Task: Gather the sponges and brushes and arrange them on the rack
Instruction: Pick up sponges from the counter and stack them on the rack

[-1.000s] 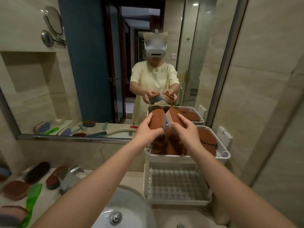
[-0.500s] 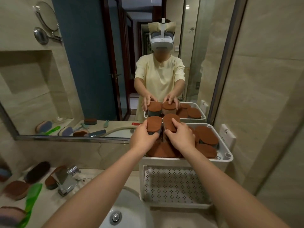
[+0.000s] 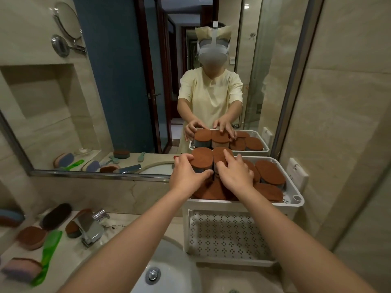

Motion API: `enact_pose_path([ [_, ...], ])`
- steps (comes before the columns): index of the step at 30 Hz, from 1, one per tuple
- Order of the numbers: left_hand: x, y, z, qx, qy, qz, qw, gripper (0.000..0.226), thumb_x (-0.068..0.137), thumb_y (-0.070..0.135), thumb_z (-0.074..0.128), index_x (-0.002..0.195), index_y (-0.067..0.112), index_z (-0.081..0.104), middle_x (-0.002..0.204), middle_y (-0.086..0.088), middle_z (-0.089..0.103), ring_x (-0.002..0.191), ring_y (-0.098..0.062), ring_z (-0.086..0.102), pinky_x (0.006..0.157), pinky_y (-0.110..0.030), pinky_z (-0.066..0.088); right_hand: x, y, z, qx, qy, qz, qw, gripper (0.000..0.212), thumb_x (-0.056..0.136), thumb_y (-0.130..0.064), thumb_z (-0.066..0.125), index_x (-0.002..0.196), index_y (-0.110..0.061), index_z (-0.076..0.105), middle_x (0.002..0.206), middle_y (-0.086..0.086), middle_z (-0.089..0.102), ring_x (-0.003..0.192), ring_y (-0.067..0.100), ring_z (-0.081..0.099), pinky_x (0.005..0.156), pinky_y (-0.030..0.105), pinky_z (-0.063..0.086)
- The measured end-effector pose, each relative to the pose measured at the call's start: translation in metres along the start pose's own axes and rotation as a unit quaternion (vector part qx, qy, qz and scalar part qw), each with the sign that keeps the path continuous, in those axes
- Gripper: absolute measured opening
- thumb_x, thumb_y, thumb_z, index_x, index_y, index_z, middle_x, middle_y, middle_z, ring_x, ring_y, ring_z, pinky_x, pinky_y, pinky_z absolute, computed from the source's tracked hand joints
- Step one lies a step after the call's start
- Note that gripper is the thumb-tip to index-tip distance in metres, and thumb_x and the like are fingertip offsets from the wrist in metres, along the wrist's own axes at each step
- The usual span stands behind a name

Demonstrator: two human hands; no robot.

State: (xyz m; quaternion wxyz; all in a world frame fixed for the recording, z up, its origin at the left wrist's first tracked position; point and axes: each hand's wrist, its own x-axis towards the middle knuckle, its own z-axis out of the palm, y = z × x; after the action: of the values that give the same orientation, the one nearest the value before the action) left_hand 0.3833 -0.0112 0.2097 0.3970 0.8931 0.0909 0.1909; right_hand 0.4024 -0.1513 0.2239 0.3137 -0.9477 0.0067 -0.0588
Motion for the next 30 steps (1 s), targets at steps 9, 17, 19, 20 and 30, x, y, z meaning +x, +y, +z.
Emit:
enact_pose_path([
  [9, -0.027, -0.035, -0.044, -0.223, 0.087, -0.021, 0.971, 0.049, 0.078, 0.037, 0.073, 0.116, 0.037, 0.041, 0.105, 0.020, 0.053, 0.099, 0.001, 0.053, 0.077, -0.023, 0.043, -0.048, -0.050, 0.011, 0.265, 0.075, -0.204, 0.940, 0.040, 0.089, -0.017, 0.051, 0.127, -0.030, 0.056, 0.131, -0.009, 0.053, 0.110, -0.002, 0.049, 0.097, 0.025, 0.043],
  [17, -0.073, -0.121, -0.115, -0.227, 0.191, -0.084, 0.951, 0.034, 0.081, 0.016, 0.070, 0.103, 0.031, 0.050, 0.095, 0.010, 0.059, 0.087, -0.002, 0.058, 0.072, -0.017, 0.045, -0.103, -0.127, 0.085, 0.355, -0.073, -0.257, 0.896, 0.036, 0.088, -0.005, 0.052, 0.115, -0.029, 0.058, 0.109, -0.009, 0.063, 0.100, 0.002, 0.059, 0.085, 0.019, 0.047],
  [19, -0.088, -0.146, -0.136, -0.208, 0.224, -0.106, 0.946, 0.031, 0.080, 0.013, 0.070, 0.099, 0.029, 0.051, 0.091, 0.008, 0.060, 0.082, -0.005, 0.058, 0.068, -0.012, 0.044, -0.119, -0.139, 0.113, 0.360, -0.107, -0.251, 0.892, 0.037, 0.087, -0.005, 0.052, 0.113, -0.031, 0.058, 0.107, -0.011, 0.063, 0.098, 0.001, 0.058, 0.081, 0.017, 0.046],
  [20, -0.095, -0.157, -0.145, -0.205, 0.239, -0.116, 0.942, 0.031, 0.079, 0.010, 0.069, 0.098, 0.026, 0.051, 0.089, 0.006, 0.060, 0.080, -0.008, 0.059, 0.069, -0.013, 0.045, -0.126, -0.145, 0.127, 0.365, -0.127, -0.246, 0.889, 0.037, 0.086, -0.005, 0.052, 0.113, -0.030, 0.058, 0.107, -0.010, 0.062, 0.098, 0.002, 0.058, 0.079, 0.016, 0.045],
  [30, -0.187, -0.286, -0.225, -0.166, 0.320, -0.260, 0.896, 0.028, 0.080, 0.003, 0.066, 0.088, 0.025, 0.051, 0.086, 0.000, 0.061, 0.082, -0.011, 0.059, 0.073, -0.020, 0.046, -0.211, -0.208, 0.261, 0.400, -0.301, -0.189, 0.845, 0.033, 0.084, 0.002, 0.053, 0.105, -0.022, 0.063, 0.099, -0.014, 0.065, 0.091, 0.006, 0.062, 0.079, 0.018, 0.047],
])
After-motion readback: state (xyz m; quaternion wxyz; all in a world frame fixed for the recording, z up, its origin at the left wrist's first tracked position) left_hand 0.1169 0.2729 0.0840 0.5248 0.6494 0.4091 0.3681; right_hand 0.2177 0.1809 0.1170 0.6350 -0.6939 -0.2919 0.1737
